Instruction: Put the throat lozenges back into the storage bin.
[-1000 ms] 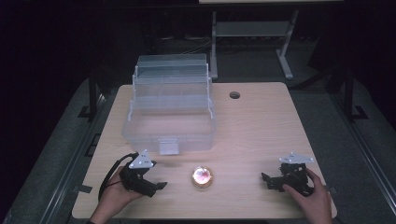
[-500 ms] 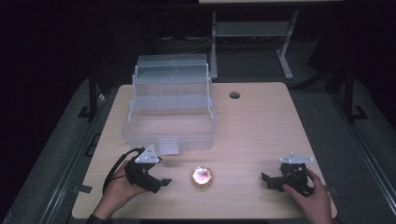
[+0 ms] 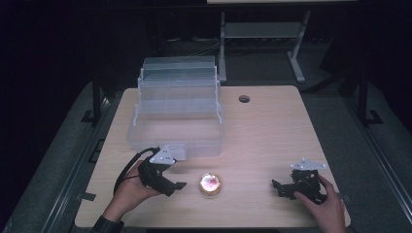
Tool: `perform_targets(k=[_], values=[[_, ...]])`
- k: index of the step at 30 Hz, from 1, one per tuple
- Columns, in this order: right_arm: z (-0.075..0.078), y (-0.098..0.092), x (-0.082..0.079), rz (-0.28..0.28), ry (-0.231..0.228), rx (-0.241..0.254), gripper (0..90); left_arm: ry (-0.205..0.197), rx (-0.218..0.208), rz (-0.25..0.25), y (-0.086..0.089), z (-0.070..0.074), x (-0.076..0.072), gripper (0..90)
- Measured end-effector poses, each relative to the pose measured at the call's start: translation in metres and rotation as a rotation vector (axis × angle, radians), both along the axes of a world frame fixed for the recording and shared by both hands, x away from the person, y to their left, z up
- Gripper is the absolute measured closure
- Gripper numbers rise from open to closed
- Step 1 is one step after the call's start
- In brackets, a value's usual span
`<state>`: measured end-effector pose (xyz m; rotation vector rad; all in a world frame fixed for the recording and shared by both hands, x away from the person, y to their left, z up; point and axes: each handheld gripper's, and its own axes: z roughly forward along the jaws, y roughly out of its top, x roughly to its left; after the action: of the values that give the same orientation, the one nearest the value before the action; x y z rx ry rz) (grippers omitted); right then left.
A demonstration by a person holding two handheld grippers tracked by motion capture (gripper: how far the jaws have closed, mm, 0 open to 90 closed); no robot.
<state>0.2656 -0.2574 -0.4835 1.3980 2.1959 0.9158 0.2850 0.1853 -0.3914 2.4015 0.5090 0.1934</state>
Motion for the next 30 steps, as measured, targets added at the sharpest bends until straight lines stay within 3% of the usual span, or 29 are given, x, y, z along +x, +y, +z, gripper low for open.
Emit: perform_targets(k=[8, 30], values=[[0.000, 0.000, 0.000, 0.000, 0.000, 0.000, 0.0, 0.004, 0.044, -0.043, -0.015, 0.001, 0.003, 14.4], [0.000, 0.000, 0.000, 0.000, 0.000, 0.000, 0.0, 0.034, 0.095, -0.122, -0.048, -0.007, 0.014, 14.3]])
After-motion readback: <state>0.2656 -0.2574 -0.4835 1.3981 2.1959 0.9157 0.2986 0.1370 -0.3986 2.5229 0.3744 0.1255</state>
